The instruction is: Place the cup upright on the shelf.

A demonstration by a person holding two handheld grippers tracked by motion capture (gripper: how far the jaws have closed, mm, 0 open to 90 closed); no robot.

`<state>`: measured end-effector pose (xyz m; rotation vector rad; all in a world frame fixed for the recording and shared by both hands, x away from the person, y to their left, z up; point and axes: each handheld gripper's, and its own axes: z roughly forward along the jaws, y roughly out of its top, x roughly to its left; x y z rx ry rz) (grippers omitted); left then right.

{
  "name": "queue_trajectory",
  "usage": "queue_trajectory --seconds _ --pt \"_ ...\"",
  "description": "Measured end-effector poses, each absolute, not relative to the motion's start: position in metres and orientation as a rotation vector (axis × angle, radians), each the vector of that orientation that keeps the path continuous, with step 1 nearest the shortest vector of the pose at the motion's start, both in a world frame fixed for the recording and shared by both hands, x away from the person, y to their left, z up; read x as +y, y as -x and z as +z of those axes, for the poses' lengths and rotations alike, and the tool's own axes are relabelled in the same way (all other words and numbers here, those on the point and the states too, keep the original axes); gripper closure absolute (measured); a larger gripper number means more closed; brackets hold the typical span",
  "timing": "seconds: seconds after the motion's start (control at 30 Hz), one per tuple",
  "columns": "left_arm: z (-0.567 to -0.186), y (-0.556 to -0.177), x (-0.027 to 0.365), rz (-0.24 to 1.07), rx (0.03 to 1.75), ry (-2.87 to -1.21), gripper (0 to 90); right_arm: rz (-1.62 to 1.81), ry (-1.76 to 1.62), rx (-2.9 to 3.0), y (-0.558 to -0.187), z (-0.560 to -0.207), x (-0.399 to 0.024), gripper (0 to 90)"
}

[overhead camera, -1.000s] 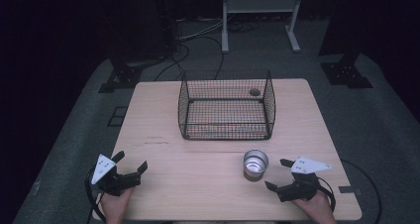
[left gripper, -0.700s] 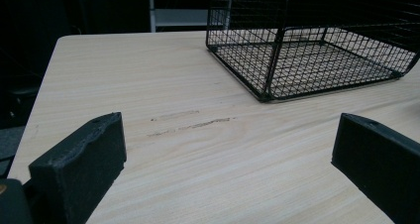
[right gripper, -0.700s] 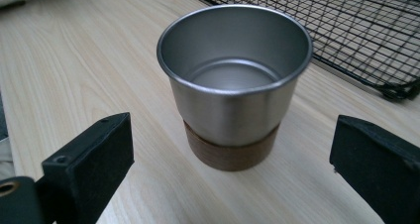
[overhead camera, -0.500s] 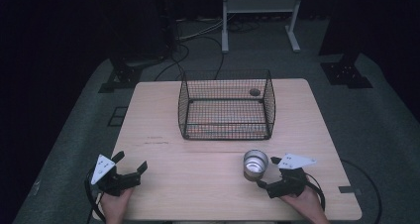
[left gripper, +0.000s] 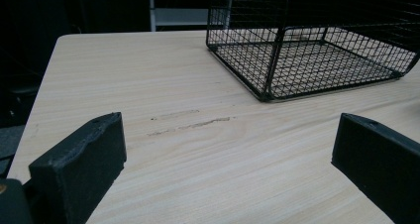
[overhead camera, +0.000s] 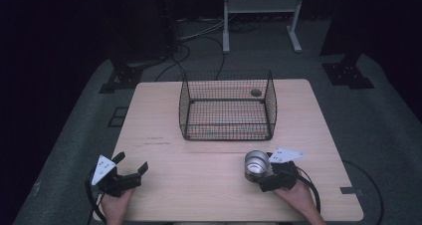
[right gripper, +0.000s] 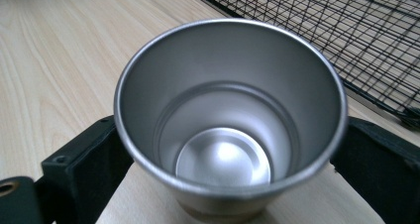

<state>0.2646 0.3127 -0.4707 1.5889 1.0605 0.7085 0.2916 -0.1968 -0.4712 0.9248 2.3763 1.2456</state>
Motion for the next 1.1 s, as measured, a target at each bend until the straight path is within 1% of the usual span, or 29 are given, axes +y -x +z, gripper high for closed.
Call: queue_trajectory --seconds 0.07,0.2,0.27,0.53,0.87,1.1 --pt "-0.471 -0.265 0.313 0.707 1.06 -1.588 0.0 1.255 -0.919 2.372 -0.292 -0.471 -0.195 2.7" --pt "-0.471 -0.264 0.313 0.71 1.062 -1.589 0.0 1.248 -0.922 2.368 -0.293 -0.471 -0.192 7.1" --pt "-0.471 -0.265 0.313 0.706 1.061 -1.587 0.0 1.26 -0.917 2.372 -0.293 -0.471 -0.192 12.4" --pt "-0.471 -0.265 0.313 0.71 1.062 -1.588 0.0 1.286 -0.917 2.361 -0.293 -0.468 -0.195 17.3" --pt "-0.47 -0.265 0.314 0.709 1.065 -1.586 0.0 1.301 -0.95 2.35 -0.294 -0.466 -0.199 17.6" --pt "-0.471 -0.265 0.313 0.71 1.06 -1.593 0.0 1.332 -0.936 2.344 -0.295 -0.446 -0.203 17.7"
